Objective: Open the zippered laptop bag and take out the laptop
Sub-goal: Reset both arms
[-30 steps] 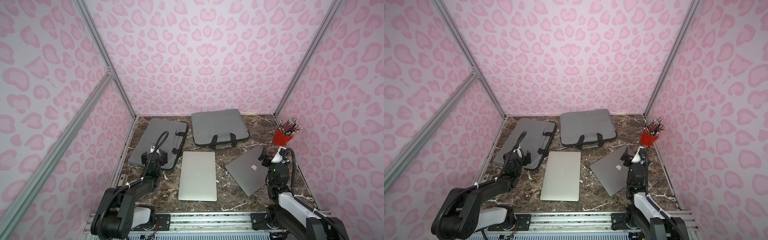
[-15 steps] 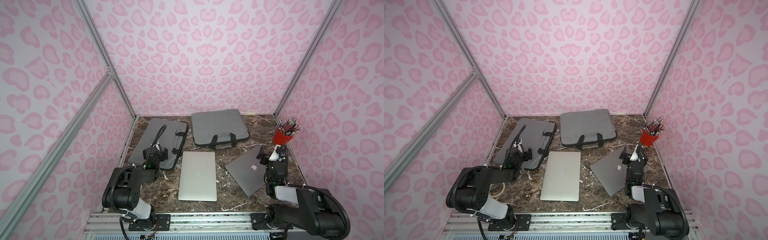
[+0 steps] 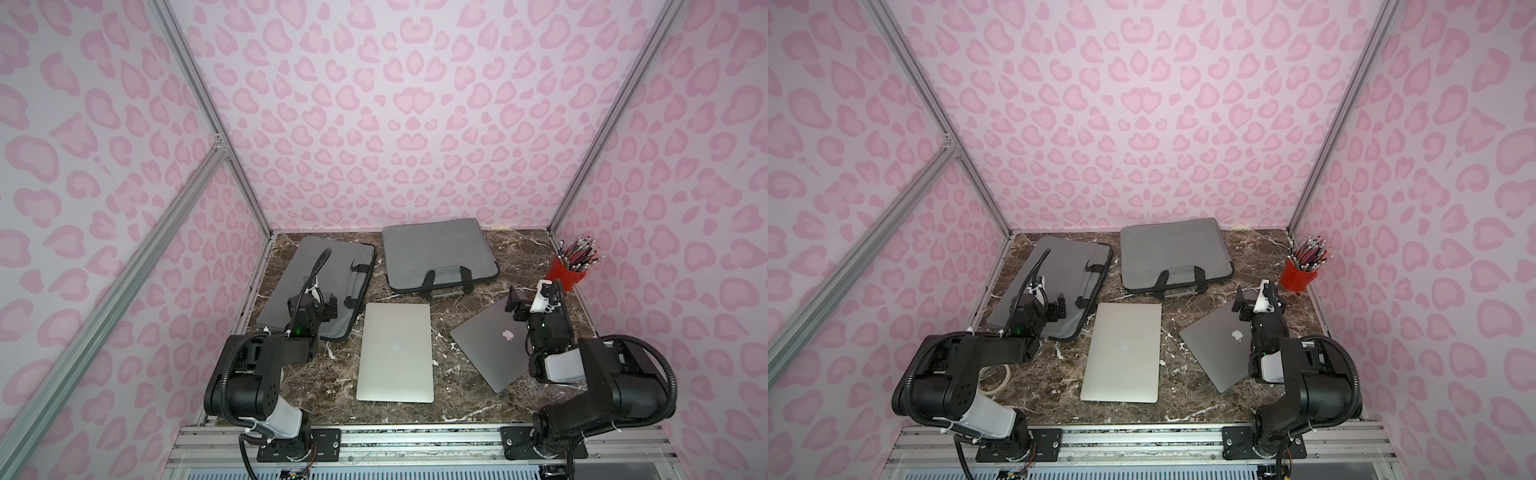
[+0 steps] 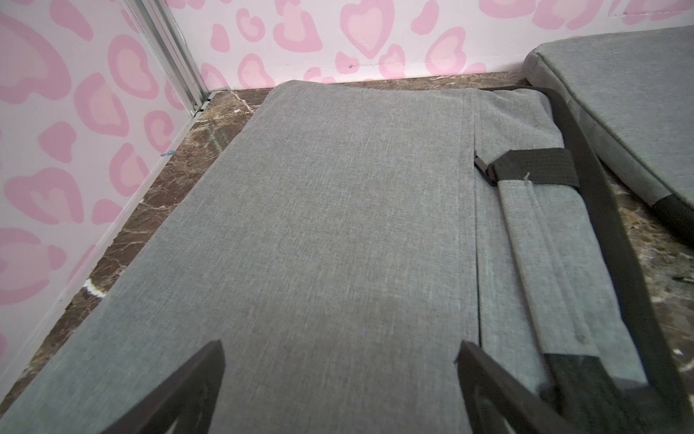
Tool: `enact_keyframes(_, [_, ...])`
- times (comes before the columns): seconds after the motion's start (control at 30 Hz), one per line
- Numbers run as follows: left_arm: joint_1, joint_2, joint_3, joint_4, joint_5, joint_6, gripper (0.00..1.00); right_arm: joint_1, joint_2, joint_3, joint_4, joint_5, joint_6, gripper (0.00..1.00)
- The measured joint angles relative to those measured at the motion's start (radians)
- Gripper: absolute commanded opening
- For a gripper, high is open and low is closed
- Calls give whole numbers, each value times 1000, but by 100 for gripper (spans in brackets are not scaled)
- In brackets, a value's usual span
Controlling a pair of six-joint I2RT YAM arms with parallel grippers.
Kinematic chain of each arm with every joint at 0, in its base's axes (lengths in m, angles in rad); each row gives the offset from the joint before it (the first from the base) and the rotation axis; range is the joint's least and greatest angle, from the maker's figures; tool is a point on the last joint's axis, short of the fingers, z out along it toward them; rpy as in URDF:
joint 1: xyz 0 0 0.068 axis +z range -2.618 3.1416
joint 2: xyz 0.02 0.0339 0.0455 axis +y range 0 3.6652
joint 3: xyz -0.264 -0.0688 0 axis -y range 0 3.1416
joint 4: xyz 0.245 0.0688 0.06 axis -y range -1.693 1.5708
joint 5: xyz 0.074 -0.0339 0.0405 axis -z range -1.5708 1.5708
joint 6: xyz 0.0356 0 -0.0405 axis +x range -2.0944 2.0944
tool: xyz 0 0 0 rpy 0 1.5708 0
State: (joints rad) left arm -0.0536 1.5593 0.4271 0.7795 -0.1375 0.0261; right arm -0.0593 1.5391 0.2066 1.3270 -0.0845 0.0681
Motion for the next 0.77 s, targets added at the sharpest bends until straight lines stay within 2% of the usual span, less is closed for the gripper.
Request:
enact_keyframes(0.33, [0,0,0,0,0,0,99,11,-3,25,-84,-39,-35,99])
enact_keyframes(0.77, [0,0,0,0,0,0,99,11,-3,25,-91,-39,-38,99])
